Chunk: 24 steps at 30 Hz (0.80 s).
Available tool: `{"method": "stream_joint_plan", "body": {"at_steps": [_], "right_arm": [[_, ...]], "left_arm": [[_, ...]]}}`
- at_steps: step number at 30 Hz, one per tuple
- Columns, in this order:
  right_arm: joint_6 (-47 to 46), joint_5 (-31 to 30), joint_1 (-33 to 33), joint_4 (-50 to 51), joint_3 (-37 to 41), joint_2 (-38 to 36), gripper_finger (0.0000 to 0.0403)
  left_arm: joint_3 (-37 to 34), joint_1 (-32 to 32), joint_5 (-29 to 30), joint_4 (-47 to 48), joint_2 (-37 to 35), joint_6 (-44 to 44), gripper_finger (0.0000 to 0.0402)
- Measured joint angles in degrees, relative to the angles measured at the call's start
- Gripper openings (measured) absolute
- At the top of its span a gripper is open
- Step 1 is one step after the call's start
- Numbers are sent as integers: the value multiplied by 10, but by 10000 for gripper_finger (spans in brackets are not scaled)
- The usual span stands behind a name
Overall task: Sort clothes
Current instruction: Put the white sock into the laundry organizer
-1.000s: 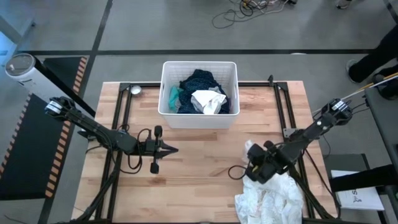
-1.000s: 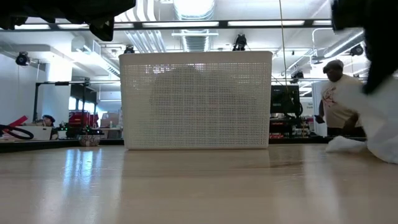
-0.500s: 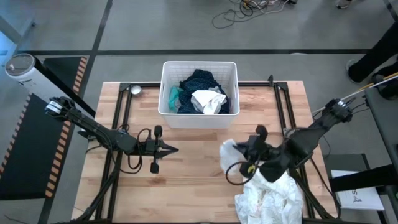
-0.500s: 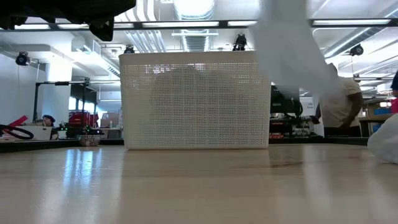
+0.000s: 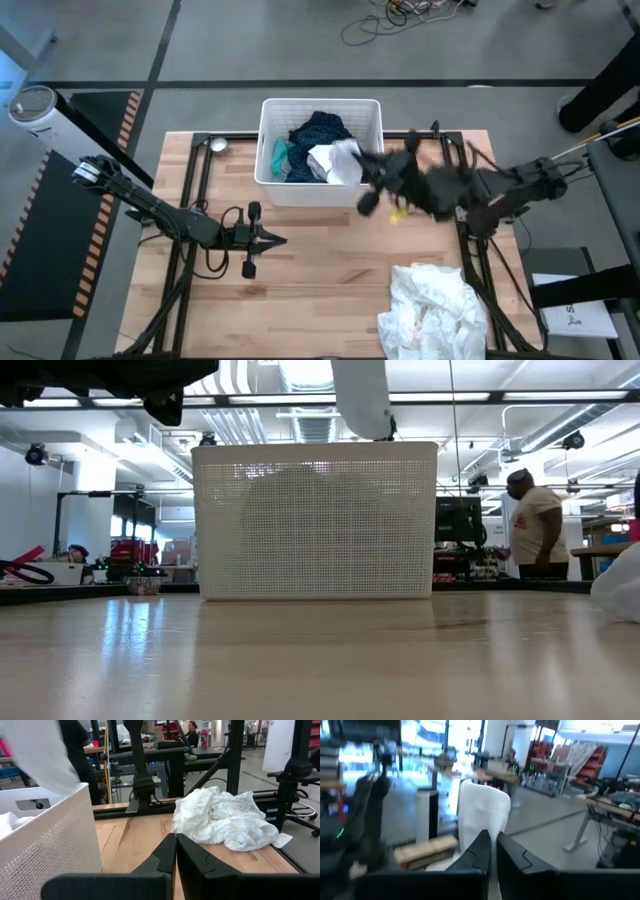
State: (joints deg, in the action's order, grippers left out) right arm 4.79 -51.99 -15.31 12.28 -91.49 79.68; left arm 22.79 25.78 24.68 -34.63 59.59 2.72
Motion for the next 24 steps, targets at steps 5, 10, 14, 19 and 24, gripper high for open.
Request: {"method": "stream_joint_plan", "body": {"at_steps": [5, 10, 14, 19, 24], "right_arm": [[8, 104, 118, -54, -5, 0, 0], [-65, 186, 209, -10, -5, 13, 0], [-101, 230, 255, 50, -4, 52, 0], [-160, 359, 295, 119, -4, 129, 0], [-181, 382, 306, 176, -5, 216, 25]], "left_arm": [[0, 0, 1, 0, 0, 0, 0], [0, 0, 1, 0, 0, 0, 0], [0, 0, 0, 1, 0, 0, 0], [0, 0, 0, 1, 0, 0, 0], [0, 0, 0, 2, 0, 0, 0]]}}
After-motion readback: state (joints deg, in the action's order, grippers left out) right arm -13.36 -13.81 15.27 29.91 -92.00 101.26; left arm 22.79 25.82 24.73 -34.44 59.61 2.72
